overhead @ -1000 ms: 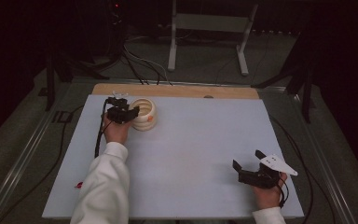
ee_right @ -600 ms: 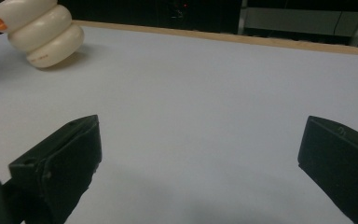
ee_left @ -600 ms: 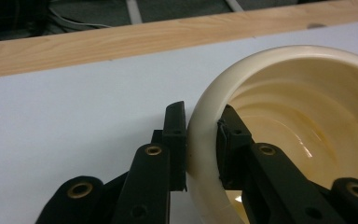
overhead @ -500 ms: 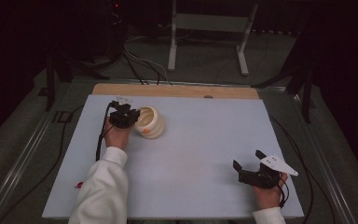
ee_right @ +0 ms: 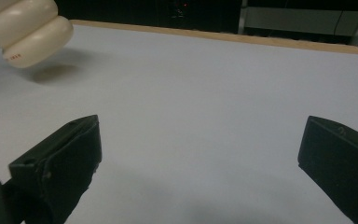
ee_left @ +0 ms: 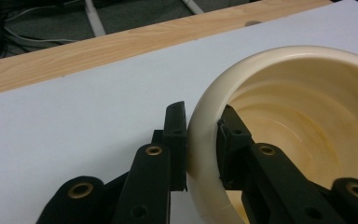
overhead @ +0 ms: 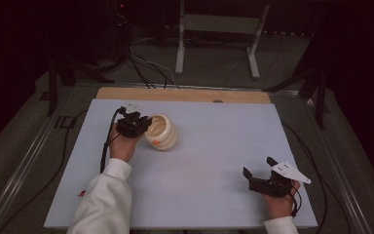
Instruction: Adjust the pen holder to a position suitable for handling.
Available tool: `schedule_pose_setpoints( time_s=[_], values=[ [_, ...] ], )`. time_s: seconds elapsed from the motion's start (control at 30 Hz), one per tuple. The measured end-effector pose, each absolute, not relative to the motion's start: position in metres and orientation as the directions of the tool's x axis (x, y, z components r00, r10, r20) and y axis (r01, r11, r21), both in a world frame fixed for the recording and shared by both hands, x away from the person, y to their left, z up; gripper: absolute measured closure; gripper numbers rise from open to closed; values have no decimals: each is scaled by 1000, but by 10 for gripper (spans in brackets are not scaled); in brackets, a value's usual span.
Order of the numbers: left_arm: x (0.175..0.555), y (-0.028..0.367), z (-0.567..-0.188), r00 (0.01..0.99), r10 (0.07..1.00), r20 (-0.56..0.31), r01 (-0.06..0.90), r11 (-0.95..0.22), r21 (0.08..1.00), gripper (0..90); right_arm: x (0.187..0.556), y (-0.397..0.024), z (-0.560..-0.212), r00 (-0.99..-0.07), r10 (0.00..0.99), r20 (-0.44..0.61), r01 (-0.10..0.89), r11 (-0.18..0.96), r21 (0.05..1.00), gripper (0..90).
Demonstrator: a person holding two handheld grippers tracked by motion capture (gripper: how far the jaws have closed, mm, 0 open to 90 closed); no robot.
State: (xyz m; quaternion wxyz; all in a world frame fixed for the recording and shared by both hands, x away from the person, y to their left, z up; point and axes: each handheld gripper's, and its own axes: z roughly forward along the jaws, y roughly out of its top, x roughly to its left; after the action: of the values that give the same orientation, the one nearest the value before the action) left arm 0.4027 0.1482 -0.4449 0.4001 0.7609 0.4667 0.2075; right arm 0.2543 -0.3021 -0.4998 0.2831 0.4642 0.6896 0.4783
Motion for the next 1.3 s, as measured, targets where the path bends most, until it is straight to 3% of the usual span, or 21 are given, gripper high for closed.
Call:
schedule_pose_setpoints(
  time_s=[1.03, 1.3],
  values=[
    [376, 95, -457, 627, 778, -38, 543, -401, 738, 769, 254, -301, -500, -410, 911, 55, 370, 111, 922, 0],
    [377, 82, -459, 655, 752, -80, 518, -369, 772, 701, 254, -301, -500, -409, 911, 57, 373, 110, 921, 0]
  ],
)
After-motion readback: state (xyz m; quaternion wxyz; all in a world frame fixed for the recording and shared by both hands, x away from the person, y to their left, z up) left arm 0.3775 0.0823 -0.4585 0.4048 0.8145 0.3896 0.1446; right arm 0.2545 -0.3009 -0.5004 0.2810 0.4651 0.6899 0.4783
